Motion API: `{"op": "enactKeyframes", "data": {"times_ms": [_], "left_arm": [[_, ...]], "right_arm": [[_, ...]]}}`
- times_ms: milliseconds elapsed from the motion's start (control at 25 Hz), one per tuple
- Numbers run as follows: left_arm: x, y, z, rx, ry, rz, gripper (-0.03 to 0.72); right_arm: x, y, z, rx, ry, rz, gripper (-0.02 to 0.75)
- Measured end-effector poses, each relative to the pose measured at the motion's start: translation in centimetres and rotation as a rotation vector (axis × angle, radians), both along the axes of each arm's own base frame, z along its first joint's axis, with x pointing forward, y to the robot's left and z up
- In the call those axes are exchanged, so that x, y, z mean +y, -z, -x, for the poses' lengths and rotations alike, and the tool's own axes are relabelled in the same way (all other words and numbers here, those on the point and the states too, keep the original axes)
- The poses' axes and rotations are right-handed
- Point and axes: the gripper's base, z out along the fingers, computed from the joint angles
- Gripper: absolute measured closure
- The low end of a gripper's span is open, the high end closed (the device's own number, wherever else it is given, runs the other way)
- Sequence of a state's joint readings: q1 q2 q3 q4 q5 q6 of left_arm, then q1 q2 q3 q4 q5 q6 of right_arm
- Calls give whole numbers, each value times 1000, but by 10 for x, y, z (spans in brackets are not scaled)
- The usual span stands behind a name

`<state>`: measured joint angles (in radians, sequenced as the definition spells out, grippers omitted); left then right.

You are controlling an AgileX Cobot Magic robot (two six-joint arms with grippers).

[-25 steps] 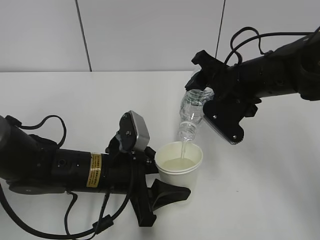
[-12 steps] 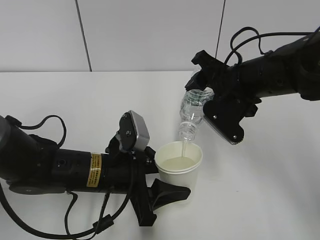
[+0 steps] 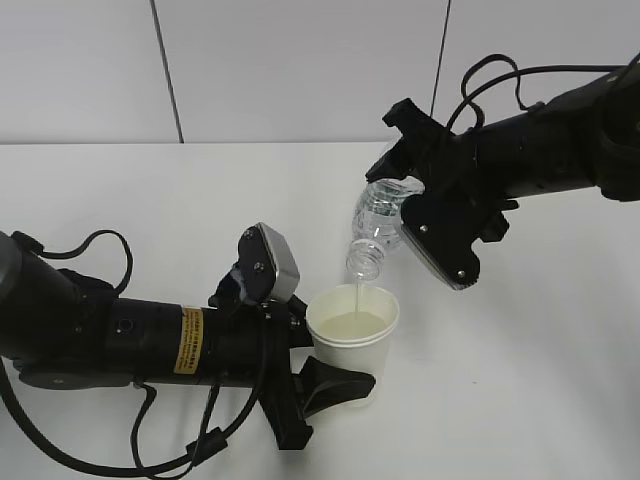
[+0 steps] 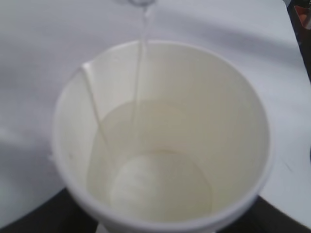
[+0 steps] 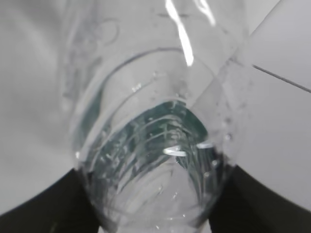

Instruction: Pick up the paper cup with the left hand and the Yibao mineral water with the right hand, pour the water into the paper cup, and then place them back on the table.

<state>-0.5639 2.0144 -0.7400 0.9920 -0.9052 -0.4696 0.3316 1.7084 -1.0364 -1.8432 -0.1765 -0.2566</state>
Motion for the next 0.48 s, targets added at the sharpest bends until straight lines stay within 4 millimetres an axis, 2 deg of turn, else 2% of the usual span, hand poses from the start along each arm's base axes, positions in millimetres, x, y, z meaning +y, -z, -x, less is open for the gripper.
{"op": "enactKeyframes", "data": {"times_ms": [320,480], "left_arm": [[1,0,-2,-5,-13,3,245],[8,-1,-9,-13,-46,3,245]], "right_arm": [[4,1,3,138,104,-198,323],[5,1,4,223,208,-325,323]]}}
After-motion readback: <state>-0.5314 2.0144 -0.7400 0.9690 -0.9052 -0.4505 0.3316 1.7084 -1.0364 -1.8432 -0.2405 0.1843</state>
